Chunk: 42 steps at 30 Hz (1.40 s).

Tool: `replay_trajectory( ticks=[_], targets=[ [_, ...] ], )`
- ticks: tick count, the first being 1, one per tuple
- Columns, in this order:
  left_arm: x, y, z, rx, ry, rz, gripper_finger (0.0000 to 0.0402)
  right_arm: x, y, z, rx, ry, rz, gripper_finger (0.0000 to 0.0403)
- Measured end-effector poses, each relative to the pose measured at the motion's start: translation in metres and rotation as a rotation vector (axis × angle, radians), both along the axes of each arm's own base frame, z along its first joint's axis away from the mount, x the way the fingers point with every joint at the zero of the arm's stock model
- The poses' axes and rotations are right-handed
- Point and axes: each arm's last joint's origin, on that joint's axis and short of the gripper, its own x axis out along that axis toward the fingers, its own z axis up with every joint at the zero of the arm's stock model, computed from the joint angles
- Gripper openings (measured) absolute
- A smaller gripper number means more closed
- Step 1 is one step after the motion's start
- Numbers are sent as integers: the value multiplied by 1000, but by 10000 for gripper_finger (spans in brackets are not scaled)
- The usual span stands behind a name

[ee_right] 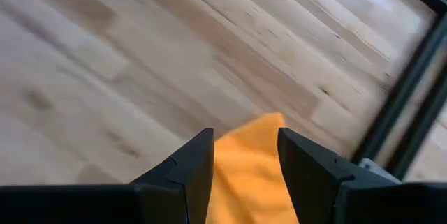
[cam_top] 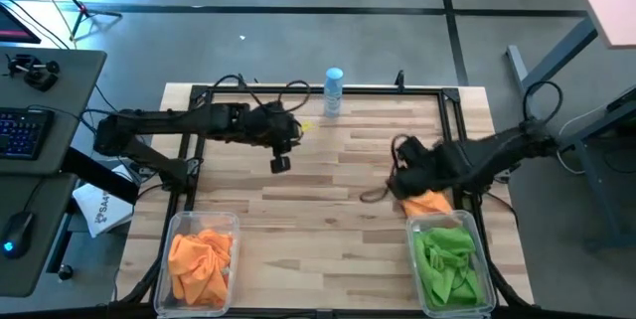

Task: Sort microfiber towel by color & place in baskets
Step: Put the orange microfiber cloth into the left transparent bin

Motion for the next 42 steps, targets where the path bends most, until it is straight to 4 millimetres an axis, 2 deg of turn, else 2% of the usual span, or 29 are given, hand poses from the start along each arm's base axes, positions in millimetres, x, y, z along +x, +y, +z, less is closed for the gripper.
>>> replay_trajectory(
  ticks=[5,10,15,19,24,36,42],
  targets=[
    [-26,10,-9,-24,-48,30,74,6,-32,-26,41,140,-43,155],
    [-45,13,-8,-14,-91,33,74,8,-50,-68,124,226,-65,155],
    [-54,14,1,31,-115,8,74,3,-65,-115,267,261,-111,155],
    [-59,14,5,51,-131,-7,74,-10,-73,-143,319,293,-248,155],
    [-62,13,8,60,-138,-33,74,-20,-78,-160,339,309,-339,155],
    [-61,12,8,47,-137,-65,74,-27,-79,-193,353,227,-326,155],
    [-61,12,7,25,-145,-42,74,-29,-79,-201,357,199,-318,155]
  ],
)
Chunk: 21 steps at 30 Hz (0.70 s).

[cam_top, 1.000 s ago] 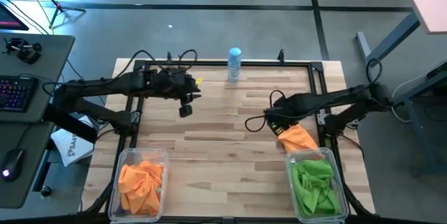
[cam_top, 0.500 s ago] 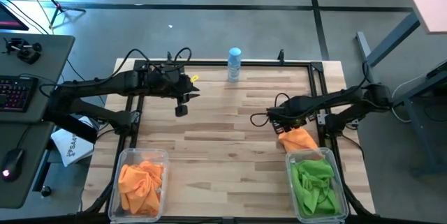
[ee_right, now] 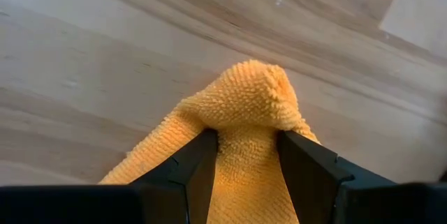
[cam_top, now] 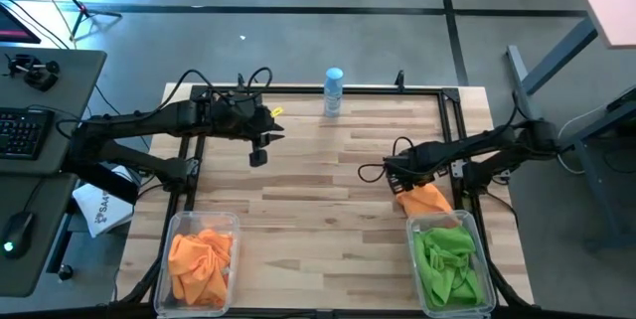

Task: Sort microfiber towel by color & place in baskets
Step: Put the orange microfiber cloth into the left transparent bin

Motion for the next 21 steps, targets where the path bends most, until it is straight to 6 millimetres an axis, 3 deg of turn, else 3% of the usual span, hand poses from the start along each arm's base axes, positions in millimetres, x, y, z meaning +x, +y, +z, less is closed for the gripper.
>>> replay_trajectory(
  ticks=[8,15,21],
  targets=[
    [1,0,2,-13,-29,14,74,-2,0,-5,-2,-8,2,136],
    [1,0,2,-19,-30,19,74,3,0,-5,8,-63,9,13],
    [0,0,0,-69,-21,48,74,22,-4,13,-51,-127,35,14]
  ],
)
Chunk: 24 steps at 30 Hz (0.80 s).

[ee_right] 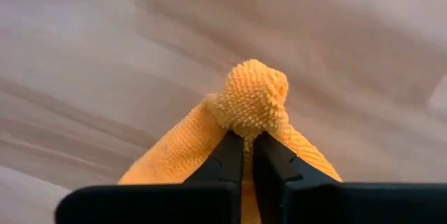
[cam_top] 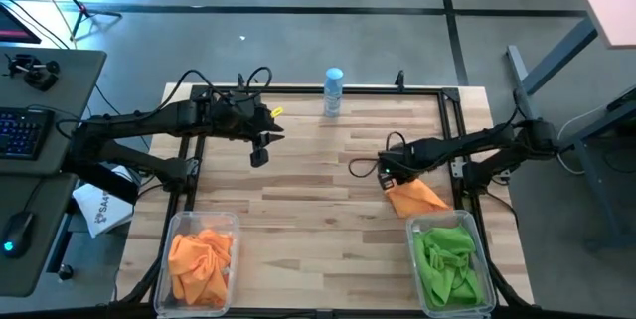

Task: Sort microfiber towel by color & place in baskets
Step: Put the orange microfiber cloth into the left transparent bin

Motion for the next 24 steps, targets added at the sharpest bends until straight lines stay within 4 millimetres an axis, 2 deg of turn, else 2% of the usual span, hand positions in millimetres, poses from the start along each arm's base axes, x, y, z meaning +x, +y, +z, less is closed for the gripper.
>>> replay_trajectory(
  ticks=[5,12,19,24],
  targets=[
    [-3,-1,-4,0,52,-8,74,25,-5,36,-155,-93,77,9],
    [-4,-1,-5,-2,70,-8,74,53,-11,105,-356,-211,186,4],
    [-9,-1,-6,-10,70,8,74,69,-14,180,-522,-368,284,2],
    [-27,-4,-19,-15,-52,27,74,75,-10,223,-617,-484,368,1]
  ],
)
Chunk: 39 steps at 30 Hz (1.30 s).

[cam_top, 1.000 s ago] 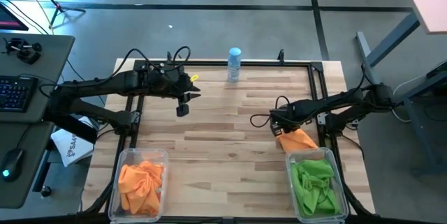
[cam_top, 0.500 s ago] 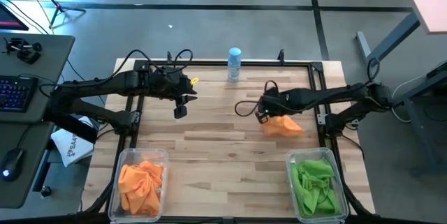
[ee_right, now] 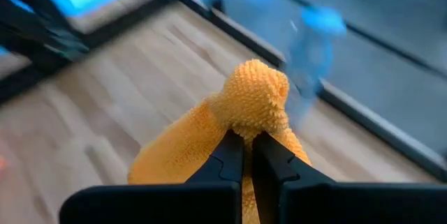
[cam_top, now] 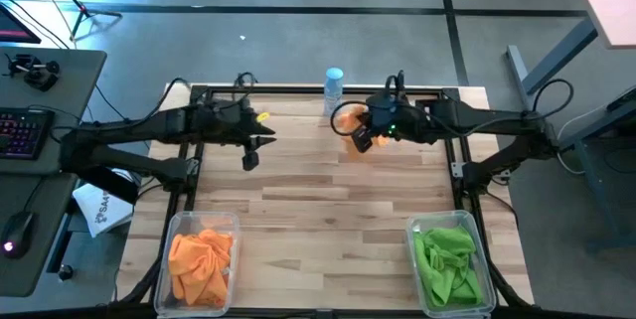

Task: Sort microfiber towel by color & place in baskets
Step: Put the orange microfiber cloth into the left transparent bin

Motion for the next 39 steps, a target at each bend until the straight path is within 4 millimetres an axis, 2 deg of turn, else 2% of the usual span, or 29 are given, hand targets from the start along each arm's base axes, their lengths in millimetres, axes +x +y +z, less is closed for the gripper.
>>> replay_trajectory(
  ticks=[3,7,12,17,21,25,29,35,39],
  targets=[
    [-12,-2,-7,-3,-108,15,74,7,6,18,-57,-88,73,1],
    [-22,-3,-6,0,-250,24,74,15,12,32,-111,-170,131,1],
    [-22,-4,4,0,-382,29,74,27,14,30,-144,-194,155,0],
    [-12,-4,9,-12,-458,-33,74,46,19,18,-165,-178,214,0],
    [4,-5,2,-41,-453,-113,74,62,25,8,-202,-163,261,0],
    [21,-10,-5,-31,-427,-205,74,68,28,2,-193,-153,270,0],
    [30,-11,-1,-30,-441,-228,77,71,29,-1,-164,-156,297,0],
    [39,-10,8,-22,-452,-231,125,71,35,-1,-136,-167,330,0],
    [47,-8,6,-36,-454,-218,164,70,38,-1,-158,-166,295,0]
  ],
)
